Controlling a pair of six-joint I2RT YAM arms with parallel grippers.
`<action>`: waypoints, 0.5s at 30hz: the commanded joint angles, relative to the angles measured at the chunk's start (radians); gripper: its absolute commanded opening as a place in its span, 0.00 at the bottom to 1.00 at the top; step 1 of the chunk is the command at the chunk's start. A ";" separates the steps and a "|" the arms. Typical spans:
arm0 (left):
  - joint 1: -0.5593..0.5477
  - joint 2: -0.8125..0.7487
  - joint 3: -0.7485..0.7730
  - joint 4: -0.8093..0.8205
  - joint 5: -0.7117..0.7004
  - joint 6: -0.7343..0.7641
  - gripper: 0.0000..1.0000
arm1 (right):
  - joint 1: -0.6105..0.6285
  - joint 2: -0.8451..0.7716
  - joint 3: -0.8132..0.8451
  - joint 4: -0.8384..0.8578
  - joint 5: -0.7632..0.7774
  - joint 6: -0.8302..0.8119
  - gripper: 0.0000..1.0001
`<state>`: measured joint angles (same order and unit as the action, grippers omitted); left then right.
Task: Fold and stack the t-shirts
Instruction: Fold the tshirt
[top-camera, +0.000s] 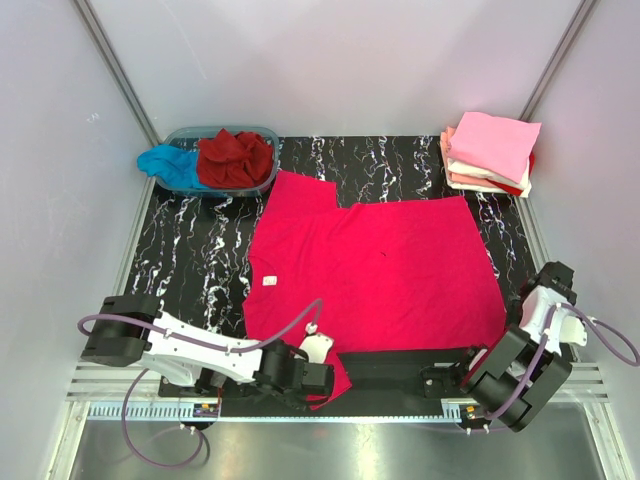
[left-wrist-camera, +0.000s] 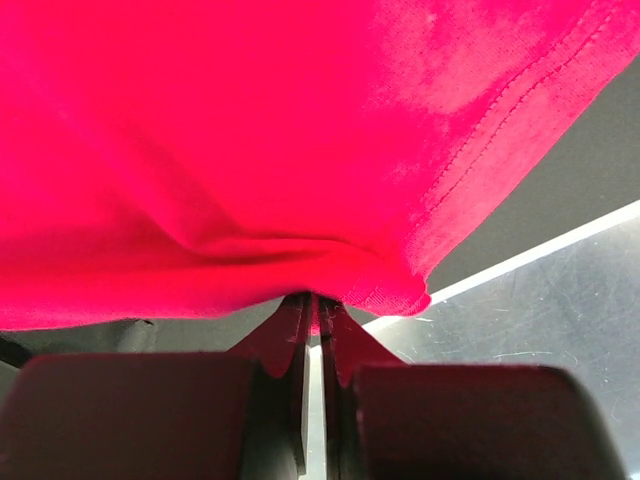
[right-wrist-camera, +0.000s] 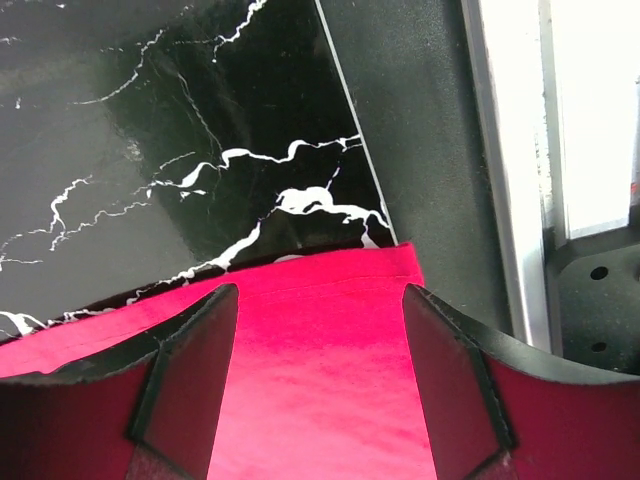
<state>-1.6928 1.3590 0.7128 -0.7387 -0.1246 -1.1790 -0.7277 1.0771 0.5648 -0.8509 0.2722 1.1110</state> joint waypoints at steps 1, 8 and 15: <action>0.010 0.008 0.010 0.054 0.031 0.024 0.00 | -0.004 -0.002 0.000 0.029 0.051 0.050 0.74; 0.019 0.025 0.014 0.052 0.034 0.030 0.00 | -0.004 0.142 0.067 0.053 0.084 0.029 0.79; 0.050 0.026 0.013 0.076 0.042 0.045 0.00 | -0.003 0.196 0.096 0.045 -0.093 -0.040 0.49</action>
<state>-1.6588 1.3682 0.7139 -0.7216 -0.0822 -1.1511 -0.7277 1.2808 0.6353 -0.8066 0.2535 1.0817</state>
